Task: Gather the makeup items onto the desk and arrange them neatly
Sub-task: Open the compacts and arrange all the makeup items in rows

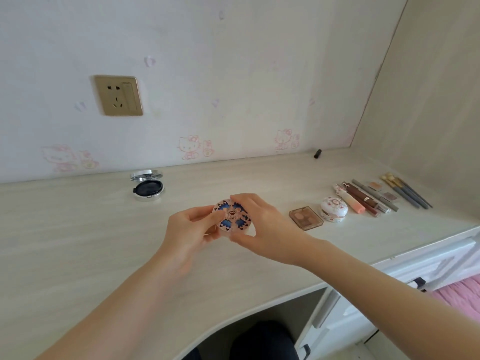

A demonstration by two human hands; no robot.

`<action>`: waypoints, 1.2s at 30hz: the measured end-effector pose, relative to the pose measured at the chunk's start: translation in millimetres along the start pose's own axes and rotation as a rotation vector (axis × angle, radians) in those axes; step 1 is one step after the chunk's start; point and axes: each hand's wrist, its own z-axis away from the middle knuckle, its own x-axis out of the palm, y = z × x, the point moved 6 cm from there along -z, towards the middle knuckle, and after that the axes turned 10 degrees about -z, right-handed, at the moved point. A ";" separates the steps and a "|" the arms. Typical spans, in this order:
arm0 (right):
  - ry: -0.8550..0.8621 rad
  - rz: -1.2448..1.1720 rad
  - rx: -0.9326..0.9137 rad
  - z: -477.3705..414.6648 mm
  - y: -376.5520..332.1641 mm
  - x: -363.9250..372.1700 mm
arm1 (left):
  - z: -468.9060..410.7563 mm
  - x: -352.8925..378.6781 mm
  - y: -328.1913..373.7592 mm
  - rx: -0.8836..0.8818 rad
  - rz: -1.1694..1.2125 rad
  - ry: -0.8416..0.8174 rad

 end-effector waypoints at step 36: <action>0.047 -0.197 0.045 -8.0 -21.7 8.8 | 21.4 2.1 -6.0 -0.052 0.434 -0.393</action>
